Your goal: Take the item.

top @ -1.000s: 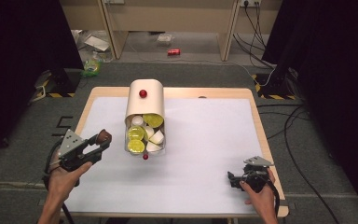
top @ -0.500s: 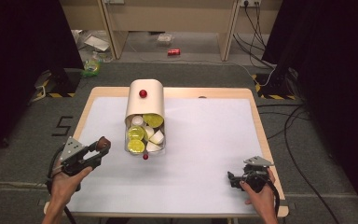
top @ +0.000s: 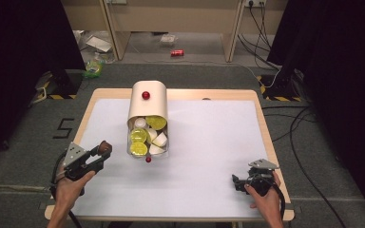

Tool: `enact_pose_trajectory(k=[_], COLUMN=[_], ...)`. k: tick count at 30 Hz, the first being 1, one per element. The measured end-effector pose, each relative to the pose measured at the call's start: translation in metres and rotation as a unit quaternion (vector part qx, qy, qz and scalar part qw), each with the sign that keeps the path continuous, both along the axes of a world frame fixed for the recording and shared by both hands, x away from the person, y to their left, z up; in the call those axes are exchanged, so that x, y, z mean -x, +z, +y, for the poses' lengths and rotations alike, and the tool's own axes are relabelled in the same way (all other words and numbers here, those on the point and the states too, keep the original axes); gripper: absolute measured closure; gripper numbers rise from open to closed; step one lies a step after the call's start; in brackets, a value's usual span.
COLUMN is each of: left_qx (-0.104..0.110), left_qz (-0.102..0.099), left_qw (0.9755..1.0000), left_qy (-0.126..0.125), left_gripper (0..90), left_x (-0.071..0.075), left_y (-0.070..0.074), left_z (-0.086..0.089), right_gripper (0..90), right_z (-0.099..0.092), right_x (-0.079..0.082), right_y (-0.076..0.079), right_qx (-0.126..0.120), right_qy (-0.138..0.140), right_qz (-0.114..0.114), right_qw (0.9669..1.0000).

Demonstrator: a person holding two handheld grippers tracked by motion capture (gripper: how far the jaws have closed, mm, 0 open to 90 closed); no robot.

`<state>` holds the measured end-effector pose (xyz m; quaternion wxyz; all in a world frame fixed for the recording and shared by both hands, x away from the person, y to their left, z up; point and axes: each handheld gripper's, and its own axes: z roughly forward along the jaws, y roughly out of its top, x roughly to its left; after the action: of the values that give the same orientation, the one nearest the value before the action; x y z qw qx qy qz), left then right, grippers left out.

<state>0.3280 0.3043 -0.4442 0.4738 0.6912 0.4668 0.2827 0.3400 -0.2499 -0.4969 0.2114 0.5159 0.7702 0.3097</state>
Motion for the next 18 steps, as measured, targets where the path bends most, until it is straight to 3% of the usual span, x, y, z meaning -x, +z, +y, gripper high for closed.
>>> enact_pose_trajectory(k=[8,18], left_qx=[0.008,0.001], left_qz=[0.001,0.007], left_qw=[1.0,1.0], left_qy=[0.002,0.007], left_gripper=[57.3,57.3], left_x=[-0.002,-0.004], left_y=[-0.011,-0.021], left_z=[0.0,0.0], right_gripper=[0.6,0.6], right_z=[0.0,0.0], right_x=[0.0,0.0], right_y=[0.0,0.0], right_qx=[0.0,-0.001], right_qy=[0.0,-0.001], right_qz=[0.0,0.001], right_qw=[1.0,1.0])
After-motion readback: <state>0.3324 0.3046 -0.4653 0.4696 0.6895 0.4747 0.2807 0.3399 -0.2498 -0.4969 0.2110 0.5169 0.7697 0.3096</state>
